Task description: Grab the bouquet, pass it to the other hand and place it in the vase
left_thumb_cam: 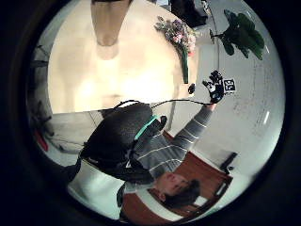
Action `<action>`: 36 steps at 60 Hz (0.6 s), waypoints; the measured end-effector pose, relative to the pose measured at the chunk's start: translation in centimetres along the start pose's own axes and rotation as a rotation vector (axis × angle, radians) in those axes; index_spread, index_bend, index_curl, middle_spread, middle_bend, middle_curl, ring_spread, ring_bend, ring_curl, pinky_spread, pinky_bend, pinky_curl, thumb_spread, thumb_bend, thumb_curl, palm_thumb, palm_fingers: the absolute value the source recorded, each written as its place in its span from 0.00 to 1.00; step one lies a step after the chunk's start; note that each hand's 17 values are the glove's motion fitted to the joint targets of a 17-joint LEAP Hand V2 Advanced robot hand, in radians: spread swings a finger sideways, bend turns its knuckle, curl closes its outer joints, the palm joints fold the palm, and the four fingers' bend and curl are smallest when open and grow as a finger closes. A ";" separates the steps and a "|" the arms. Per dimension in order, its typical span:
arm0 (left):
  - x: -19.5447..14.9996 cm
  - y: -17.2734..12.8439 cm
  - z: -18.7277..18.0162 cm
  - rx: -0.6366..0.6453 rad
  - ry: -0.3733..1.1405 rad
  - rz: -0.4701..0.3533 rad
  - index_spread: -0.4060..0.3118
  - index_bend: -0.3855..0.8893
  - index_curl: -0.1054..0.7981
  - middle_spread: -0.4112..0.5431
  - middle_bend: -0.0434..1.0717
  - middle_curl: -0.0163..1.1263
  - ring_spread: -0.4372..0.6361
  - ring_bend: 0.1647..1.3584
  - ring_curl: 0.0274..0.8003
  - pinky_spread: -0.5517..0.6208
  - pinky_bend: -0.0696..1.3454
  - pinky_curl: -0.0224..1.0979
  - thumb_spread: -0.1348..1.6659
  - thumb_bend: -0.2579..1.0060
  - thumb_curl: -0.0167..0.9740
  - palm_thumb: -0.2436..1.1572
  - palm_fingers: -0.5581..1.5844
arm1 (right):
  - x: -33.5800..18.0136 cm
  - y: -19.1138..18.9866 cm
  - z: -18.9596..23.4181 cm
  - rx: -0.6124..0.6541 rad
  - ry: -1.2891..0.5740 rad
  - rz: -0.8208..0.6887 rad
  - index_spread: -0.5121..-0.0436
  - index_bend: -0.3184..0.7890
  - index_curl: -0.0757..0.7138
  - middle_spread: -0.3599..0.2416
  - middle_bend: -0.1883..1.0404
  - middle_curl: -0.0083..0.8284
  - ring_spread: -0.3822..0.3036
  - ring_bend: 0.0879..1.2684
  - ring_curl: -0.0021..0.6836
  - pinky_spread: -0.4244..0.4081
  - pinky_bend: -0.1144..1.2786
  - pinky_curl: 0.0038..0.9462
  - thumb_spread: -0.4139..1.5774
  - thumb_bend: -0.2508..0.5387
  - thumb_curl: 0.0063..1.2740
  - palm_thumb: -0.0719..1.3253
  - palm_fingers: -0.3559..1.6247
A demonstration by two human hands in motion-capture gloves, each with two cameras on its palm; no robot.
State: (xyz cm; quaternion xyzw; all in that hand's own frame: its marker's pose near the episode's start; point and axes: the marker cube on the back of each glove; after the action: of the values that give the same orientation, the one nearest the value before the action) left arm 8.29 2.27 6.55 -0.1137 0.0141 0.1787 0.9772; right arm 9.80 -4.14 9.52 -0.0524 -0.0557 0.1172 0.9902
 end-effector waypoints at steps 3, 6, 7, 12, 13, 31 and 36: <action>-0.3 -0.9 0.3 0.003 0.002 0.010 0.66 0.40 0.36 0.72 0.22 0.30 0.73 0.41 0.30 0.80 0.36 0.31 0.58 0.18 0.33 0.29 0.28 | 0.3 0.4 1.0 -0.015 -0.005 -0.005 0.50 0.34 0.16 0.73 0.39 0.42 0.76 0.52 0.46 0.84 0.76 0.42 0.71 0.31 0.25 0.41 0.25; -0.5 -0.9 0.4 0.001 -0.008 0.001 0.66 0.41 0.37 0.72 0.22 0.30 0.73 0.40 0.30 0.80 0.36 0.31 0.58 0.18 0.33 0.29 0.28 | 0.7 -0.6 2.2 -0.014 -0.001 0.011 0.48 0.34 0.16 0.72 0.39 0.42 0.76 0.52 0.46 0.84 0.77 0.41 0.71 0.30 0.26 0.42 0.25; -0.6 -0.8 0.4 -0.001 -0.009 -0.001 0.66 0.41 0.37 0.72 0.22 0.30 0.73 0.40 0.30 0.80 0.36 0.31 0.58 0.18 0.33 0.29 0.28 | 0.9 -1.0 2.5 0.002 0.003 0.017 0.47 0.34 0.16 0.72 0.39 0.42 0.76 0.52 0.46 0.84 0.77 0.41 0.71 0.30 0.26 0.43 0.24; -0.9 -1.1 0.7 -0.020 0.000 -0.012 0.66 0.41 0.37 0.72 0.22 0.31 0.73 0.40 0.30 0.80 0.36 0.31 0.58 0.18 0.34 0.29 0.28 | 1.6 -2.3 4.3 0.013 0.007 0.097 0.46 0.34 0.16 0.71 0.39 0.43 0.75 0.51 0.46 0.84 0.78 0.41 0.70 0.29 0.26 0.44 0.24; -1.0 -1.2 0.8 -0.020 -0.001 -0.011 0.66 0.41 0.37 0.72 0.22 0.31 0.73 0.40 0.30 0.80 0.36 0.32 0.58 0.18 0.34 0.29 0.28 | 1.7 -2.4 4.8 -0.006 0.006 0.102 0.46 0.34 0.16 0.71 0.38 0.43 0.75 0.51 0.46 0.84 0.78 0.41 0.70 0.29 0.26 0.44 0.23; -1.7 -1.9 1.5 -0.025 -0.020 -0.012 0.64 0.41 0.38 0.72 0.22 0.31 0.74 0.39 0.30 0.80 0.35 0.32 0.58 0.18 0.34 0.29 0.28 | 3.0 -5.6 10.5 -0.071 -0.001 0.072 0.51 0.36 0.18 0.69 0.39 0.44 0.75 0.50 0.45 0.84 0.78 0.39 0.69 0.30 0.29 0.49 0.24; -1.9 -2.8 1.7 -0.028 -0.006 -0.017 0.64 0.41 0.39 0.72 0.21 0.31 0.74 0.39 0.30 0.80 0.35 0.32 0.58 0.18 0.34 0.29 0.28 | 3.5 -6.4 11.5 -0.073 -0.017 0.093 0.46 0.37 0.19 0.67 0.39 0.44 0.74 0.49 0.45 0.84 0.77 0.38 0.69 0.29 0.30 0.51 0.25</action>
State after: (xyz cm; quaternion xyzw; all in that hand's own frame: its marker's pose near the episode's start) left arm 7.46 -0.62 8.94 -0.1270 0.0079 0.1711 0.9770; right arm 13.25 -8.45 22.02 -0.0900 -0.0657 0.1614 0.9806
